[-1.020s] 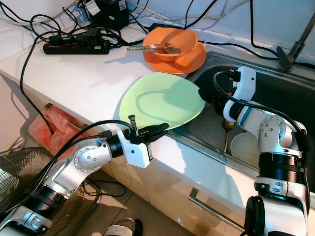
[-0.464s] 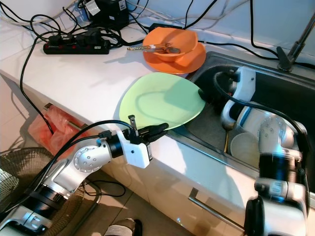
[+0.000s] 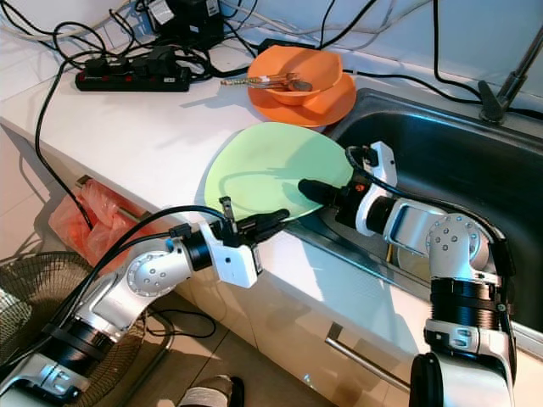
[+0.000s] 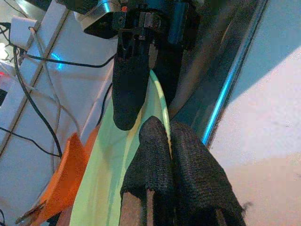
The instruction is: Kitchen organization
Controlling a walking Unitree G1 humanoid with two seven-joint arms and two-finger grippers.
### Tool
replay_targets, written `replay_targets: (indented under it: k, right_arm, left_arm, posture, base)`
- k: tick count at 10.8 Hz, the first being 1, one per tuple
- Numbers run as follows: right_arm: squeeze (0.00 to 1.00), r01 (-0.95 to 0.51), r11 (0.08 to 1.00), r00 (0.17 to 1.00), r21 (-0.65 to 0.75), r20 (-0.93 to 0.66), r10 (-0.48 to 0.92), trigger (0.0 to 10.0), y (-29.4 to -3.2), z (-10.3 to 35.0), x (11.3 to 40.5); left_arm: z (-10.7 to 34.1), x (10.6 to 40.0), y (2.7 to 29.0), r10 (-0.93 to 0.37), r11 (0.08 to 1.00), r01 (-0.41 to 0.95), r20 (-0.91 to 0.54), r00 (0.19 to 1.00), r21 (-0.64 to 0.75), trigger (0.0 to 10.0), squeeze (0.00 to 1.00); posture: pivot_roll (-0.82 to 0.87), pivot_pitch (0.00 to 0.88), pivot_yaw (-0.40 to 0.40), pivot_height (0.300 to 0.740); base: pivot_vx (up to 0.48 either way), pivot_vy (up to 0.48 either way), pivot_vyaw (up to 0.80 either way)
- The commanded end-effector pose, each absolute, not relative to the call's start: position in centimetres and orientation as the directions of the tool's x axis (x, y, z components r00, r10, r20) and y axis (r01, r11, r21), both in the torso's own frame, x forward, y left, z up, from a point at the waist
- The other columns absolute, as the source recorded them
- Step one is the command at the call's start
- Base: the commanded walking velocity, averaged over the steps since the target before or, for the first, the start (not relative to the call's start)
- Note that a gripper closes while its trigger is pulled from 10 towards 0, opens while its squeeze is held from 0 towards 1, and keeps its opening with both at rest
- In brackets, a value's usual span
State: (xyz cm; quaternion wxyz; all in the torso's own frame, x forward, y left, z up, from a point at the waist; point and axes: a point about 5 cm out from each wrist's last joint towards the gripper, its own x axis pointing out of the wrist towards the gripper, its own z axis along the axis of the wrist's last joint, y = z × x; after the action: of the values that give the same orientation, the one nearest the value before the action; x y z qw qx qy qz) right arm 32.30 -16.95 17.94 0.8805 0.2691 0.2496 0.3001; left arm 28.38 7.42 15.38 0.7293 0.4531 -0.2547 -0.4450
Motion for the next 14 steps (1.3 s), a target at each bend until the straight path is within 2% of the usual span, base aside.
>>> replay_targets:
  k: [1,9,10,11,12,13,14]
  right_arm:
    - [0.00,-0.396,0.672,0.700,0.626,-0.268,0.662,0.0,-17.0,18.2,32.1]
    - [0.00,-0.360,0.659,0.713,0.661,-0.260,0.651,0.0,-16.4,17.8,32.2]
    - [0.00,-0.352,0.654,0.709,0.670,-0.265,0.653,0.0,-16.2,17.5,32.0]
    - [0.00,-0.350,0.647,0.705,0.677,-0.264,0.658,0.0,-15.9,17.3,31.9]
    - [0.00,-0.346,0.646,0.706,0.680,-0.264,0.657,0.0,-15.9,17.2,31.9]
    - [0.00,-0.340,0.643,0.711,0.686,-0.260,0.653,0.0,-15.9,17.2,32.0]
    - [0.00,-0.332,0.645,0.719,0.688,-0.258,0.645,0.0,-15.9,17.2,32.0]
  left_arm:
    - [15.9,28.9,7.8,-0.864,0.227,0.389,0.000,0.504,0.893,0.0,0.00]
    - [16.7,28.5,6.3,-0.882,0.259,0.340,0.078,0.464,0.904,0.0,0.00]
    - [17.3,28.6,6.1,-0.879,0.280,0.306,0.115,0.462,0.910,2.8,0.00]
    - [17.9,28.7,5.8,-0.876,0.305,0.282,0.152,0.458,0.910,10.0,0.00]
    - [18.3,28.7,5.7,-0.873,0.329,0.281,0.177,0.455,0.902,10.0,0.29]
    - [18.5,28.7,5.7,-0.872,0.341,0.279,0.191,0.450,0.898,10.0,1.00]
    - [18.8,28.6,5.7,-0.874,0.358,0.282,0.213,0.436,0.890,10.0,1.00]
  posture:
    - [0.29,0.114,0.022,0.740]
    - [0.29,0.111,0.017,0.740]
    - [0.29,0.109,0.013,0.740]
    - [0.29,0.106,0.011,0.740]
    - [0.29,0.106,0.011,0.740]
    - [0.29,0.103,0.012,0.740]
    - [0.29,0.099,0.013,0.740]
  base:
    - [0.000,0.000,0.00]
    - [0.000,0.000,0.00]
    - [0.000,0.000,0.00]
    - [0.000,0.000,0.00]
    - [0.000,0.000,0.00]
    - [0.000,0.000,0.00]
    - [0.000,0.000,0.00]
